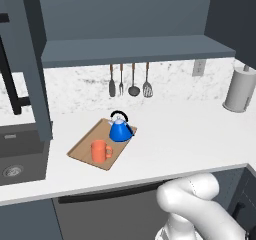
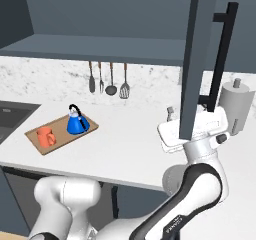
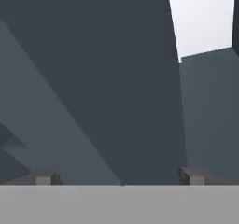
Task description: Pick the kettle from the counter and place it on the tray. Then pick the mug from the cabinet and place it on the tray. Then close the cabinet doors.
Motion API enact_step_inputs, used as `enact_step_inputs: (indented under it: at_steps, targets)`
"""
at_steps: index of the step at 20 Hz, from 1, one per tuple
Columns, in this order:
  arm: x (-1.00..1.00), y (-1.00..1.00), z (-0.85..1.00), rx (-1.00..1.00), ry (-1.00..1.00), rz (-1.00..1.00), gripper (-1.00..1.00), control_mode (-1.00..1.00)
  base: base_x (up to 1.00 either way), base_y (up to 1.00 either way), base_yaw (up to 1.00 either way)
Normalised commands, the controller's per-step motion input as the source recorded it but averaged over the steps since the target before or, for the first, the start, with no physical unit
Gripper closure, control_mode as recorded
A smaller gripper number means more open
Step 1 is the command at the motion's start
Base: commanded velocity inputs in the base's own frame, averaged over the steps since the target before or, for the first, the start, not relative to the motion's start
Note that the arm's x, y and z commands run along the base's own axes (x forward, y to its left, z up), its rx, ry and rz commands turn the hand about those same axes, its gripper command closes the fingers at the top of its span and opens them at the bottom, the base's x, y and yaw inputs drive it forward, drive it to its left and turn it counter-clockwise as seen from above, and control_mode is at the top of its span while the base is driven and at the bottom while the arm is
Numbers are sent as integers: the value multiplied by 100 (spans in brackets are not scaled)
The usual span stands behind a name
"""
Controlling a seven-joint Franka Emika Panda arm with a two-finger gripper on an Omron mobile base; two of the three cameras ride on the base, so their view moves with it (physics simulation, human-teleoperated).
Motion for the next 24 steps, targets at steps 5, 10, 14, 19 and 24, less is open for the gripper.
enact_step_inputs:
  at_steps: [5, 10, 14, 19, 24]
  targets:
    - [-10, 57, 34, -35, -15, 11, -100, -100, 0, 0, 0]
    - [-12, 59, 40, -34, -9, 3, -100, -100, 0, 0, 0]
    - [-14, 74, 49, -27, 0, -3, -100, -100, 0, 0, 0]
    - [-7, 79, 42, -25, 3, -10, -100, -100, 0, 0, 0]
    - [-11, 77, 28, -18, 0, -21, -100, -100, 0, 0, 0]
